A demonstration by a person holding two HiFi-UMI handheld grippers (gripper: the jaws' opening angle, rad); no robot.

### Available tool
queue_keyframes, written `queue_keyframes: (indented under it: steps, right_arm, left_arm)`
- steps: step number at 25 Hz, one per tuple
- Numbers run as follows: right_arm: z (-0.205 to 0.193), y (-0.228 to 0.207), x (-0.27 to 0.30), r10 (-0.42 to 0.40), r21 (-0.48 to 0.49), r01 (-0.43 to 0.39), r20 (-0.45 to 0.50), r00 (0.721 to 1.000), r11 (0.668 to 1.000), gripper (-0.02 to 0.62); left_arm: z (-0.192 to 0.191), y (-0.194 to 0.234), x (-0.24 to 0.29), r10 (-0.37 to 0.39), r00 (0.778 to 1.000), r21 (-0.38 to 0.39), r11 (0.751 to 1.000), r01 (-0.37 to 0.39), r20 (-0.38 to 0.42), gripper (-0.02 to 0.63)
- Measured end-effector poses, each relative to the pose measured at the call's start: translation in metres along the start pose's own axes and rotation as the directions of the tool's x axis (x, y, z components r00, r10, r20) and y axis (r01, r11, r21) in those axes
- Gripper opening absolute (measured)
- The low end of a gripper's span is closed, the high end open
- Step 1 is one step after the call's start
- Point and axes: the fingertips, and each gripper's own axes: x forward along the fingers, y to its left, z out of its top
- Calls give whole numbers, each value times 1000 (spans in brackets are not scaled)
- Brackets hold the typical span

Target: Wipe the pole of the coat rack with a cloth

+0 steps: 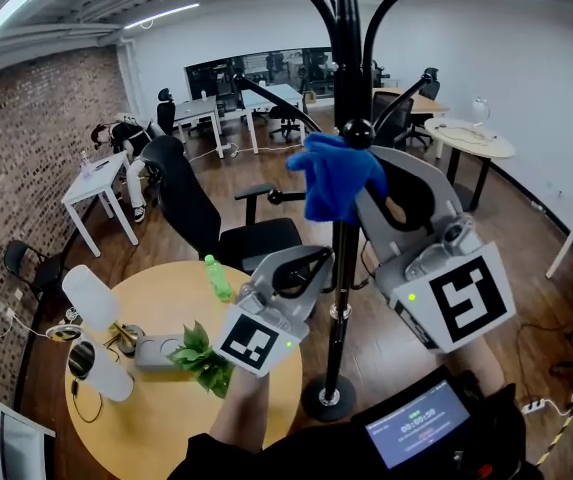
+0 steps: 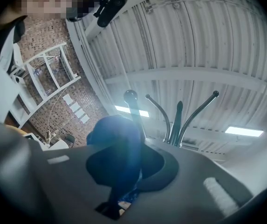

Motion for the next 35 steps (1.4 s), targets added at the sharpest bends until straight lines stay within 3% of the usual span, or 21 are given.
queue_keyframes:
  steps: [3, 7, 10, 14, 17, 19, 23, 31, 32, 35]
  right_arm:
    - [-20, -15, 0, -24, 34, 26, -58, 998, 999, 52]
    - [-91, -36, 5, -64, 92, 87, -224, 972, 992, 52]
    - [-141, -21, 3, -46, 105, 85, -330, 943, 991, 52]
    - [-172, -2, -11, -29, 131, 84, -376, 926, 988, 52]
    - [-198, 15, -27, 37, 149, 33, -442, 896, 988, 52]
    - [-225, 34, -41, 98, 155, -21, -506, 857, 988, 52]
    - [-290, 82, -72, 254, 225, -140, -632, 732, 964, 52]
    - [-370, 137, -124, 453, 372, -259, -738, 500, 892, 52]
    - [-375, 143, -128, 467, 382, -269, -745, 477, 884, 52]
    - [-375, 156, -135, 516, 428, -289, -734, 441, 856, 52]
  left_arm:
    - [5, -3, 0, 10, 1000, 5, 1000, -10, -8, 3]
    - [6, -3, 0, 31, 999, -6, 1000, -31, -21, 3]
    - [1, -6, -8, 39, 999, -14, 999, -40, -34, 3]
    - [-3, -16, -5, 52, 997, -34, 998, -54, -53, 3]
    - [-4, -20, 2, 68, 995, -44, 997, -71, -69, 3]
    - [-11, -23, 4, 71, 994, -46, 996, -75, -87, 3]
    - [-32, -26, 0, 97, 986, -68, 992, -107, -139, 3]
    - [-48, -31, 4, 112, 979, -97, 987, -130, -172, 3]
    - [-49, -31, 5, 110, 979, -92, 988, -127, -172, 3]
    - [-51, -30, 5, 109, 979, -88, 988, -126, -171, 3]
